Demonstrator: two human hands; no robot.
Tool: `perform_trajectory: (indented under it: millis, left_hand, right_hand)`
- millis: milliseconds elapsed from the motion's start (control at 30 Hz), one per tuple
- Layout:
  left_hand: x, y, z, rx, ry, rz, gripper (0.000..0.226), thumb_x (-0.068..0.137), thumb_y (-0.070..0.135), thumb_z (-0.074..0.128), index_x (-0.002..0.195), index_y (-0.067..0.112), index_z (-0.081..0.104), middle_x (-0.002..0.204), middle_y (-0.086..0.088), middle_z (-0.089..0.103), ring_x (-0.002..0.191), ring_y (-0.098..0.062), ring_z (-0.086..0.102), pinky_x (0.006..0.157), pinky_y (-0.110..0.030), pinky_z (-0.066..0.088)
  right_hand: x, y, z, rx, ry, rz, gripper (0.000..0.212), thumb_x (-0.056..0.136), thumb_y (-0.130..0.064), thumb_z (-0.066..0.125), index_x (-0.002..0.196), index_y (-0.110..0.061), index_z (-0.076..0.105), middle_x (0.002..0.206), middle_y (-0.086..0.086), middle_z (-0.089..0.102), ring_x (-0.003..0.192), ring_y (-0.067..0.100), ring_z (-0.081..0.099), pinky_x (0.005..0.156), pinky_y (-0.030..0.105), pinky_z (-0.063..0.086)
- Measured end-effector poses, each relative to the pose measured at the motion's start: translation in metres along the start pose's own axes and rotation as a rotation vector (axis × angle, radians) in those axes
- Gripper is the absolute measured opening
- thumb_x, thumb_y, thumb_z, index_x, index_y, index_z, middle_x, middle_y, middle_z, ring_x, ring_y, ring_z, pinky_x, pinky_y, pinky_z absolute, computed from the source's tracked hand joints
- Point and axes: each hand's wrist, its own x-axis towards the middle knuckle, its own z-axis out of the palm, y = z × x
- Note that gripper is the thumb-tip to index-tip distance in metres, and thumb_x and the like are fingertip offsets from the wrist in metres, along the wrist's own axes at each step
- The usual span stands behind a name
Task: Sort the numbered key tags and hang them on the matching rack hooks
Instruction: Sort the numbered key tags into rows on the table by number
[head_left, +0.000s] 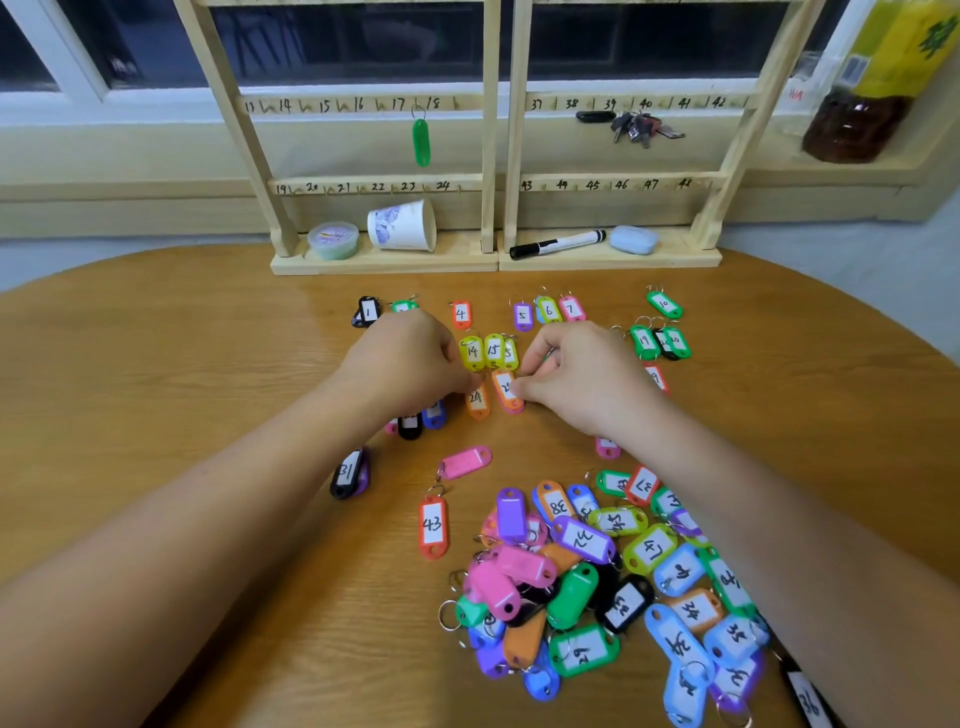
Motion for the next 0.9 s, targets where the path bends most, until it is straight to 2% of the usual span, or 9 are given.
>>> perform_trajectory:
  millis: [100,200,267,367,467,567,667,733,900]
  left_hand:
    - [-0.003,-0.001,0.001,-0.013,0.029,0.01,0.036,0.085,0.051,0.084,0.07,0.021,0.07,0.069,0.004,0.069,0.069,-0.012,0.063,0.056,-0.028,0.042]
    - [-0.012,-0.006,-0.009,-0.088,0.14,0.036,0.026,0.093,0.049,0.075,0.082,0.025,0.072,0.077,0.009,0.069,0.078,-0.008,0.065,0.058,-0.027,0.043]
    - [-0.023,-0.008,-0.019,-0.144,0.206,0.049,0.021,0.095,0.046,0.073,0.085,0.029,0.071,0.075,0.009,0.069,0.075,-0.009,0.066,0.059,-0.028,0.044]
    - [-0.046,-0.009,-0.028,-0.184,0.21,0.062,0.014,0.097,0.042,0.072,0.086,0.032,0.071,0.076,0.008,0.07,0.071,-0.009,0.065,0.058,-0.027,0.042]
    - [-0.07,-0.013,-0.027,-0.251,0.204,0.058,0.013,0.099,0.036,0.069,0.087,0.034,0.072,0.073,0.013,0.069,0.065,-0.007,0.062,0.057,-0.026,0.04]
    - [-0.091,-0.021,-0.021,-0.31,0.197,0.045,0.013,0.1,0.031,0.068,0.087,0.031,0.071,0.07,0.016,0.069,0.061,-0.006,0.061,0.055,-0.024,0.04]
    - [-0.112,-0.021,-0.013,-0.366,0.158,0.061,0.013,0.099,0.024,0.068,0.088,0.028,0.071,0.07,0.011,0.074,0.059,-0.007,0.063,0.056,-0.022,0.046]
    - [-0.122,-0.019,-0.005,-0.363,0.138,0.086,0.01,0.097,0.024,0.071,0.088,0.027,0.073,0.073,0.013,0.075,0.065,-0.005,0.065,0.057,-0.017,0.045]
    - [-0.13,-0.02,0.016,-0.266,0.188,0.152,0.006,0.093,0.028,0.08,0.094,0.031,0.075,0.079,0.018,0.069,0.077,0.003,0.062,0.063,-0.008,0.04]
  right_hand:
    - [0.0,0.0,-0.002,-0.002,0.014,-0.005,0.017,0.087,-0.033,0.084,0.084,-0.025,0.07,0.076,-0.008,0.074,0.074,0.008,0.068,0.065,0.028,0.051]
    - [-0.002,0.0,-0.012,-0.015,0.036,-0.034,0.017,0.089,-0.037,0.08,0.082,-0.027,0.069,0.079,-0.007,0.075,0.074,0.011,0.067,0.066,0.029,0.05]
    - [-0.007,0.0,-0.022,-0.016,0.036,-0.057,0.014,0.091,-0.035,0.077,0.082,-0.028,0.069,0.08,-0.006,0.075,0.075,0.012,0.066,0.069,0.03,0.051]
    - [-0.021,0.005,-0.038,0.033,0.012,-0.087,0.011,0.092,-0.032,0.077,0.082,-0.029,0.072,0.077,-0.006,0.075,0.075,0.012,0.067,0.078,0.037,0.057]
    - [-0.044,0.012,-0.047,0.096,0.012,-0.107,0.01,0.092,-0.026,0.077,0.083,-0.029,0.074,0.075,-0.005,0.072,0.07,0.014,0.068,0.075,0.044,0.06]
    - [-0.073,0.017,-0.049,0.111,0.041,-0.113,0.013,0.093,-0.024,0.076,0.082,-0.03,0.073,0.077,-0.008,0.071,0.067,0.009,0.065,0.07,0.038,0.059]
    - [-0.101,0.022,-0.041,0.108,0.076,-0.111,0.014,0.093,-0.025,0.075,0.081,-0.032,0.072,0.078,-0.015,0.067,0.068,0.006,0.06,0.066,0.031,0.053]
    - [-0.114,0.026,-0.033,0.113,0.087,-0.102,0.014,0.092,-0.023,0.075,0.081,-0.031,0.072,0.078,-0.016,0.065,0.068,0.007,0.058,0.066,0.03,0.05]
    - [-0.13,0.029,-0.01,0.064,0.126,-0.148,0.015,0.09,-0.023,0.08,0.082,-0.033,0.072,0.083,-0.015,0.064,0.085,0.007,0.059,0.079,0.026,0.049]
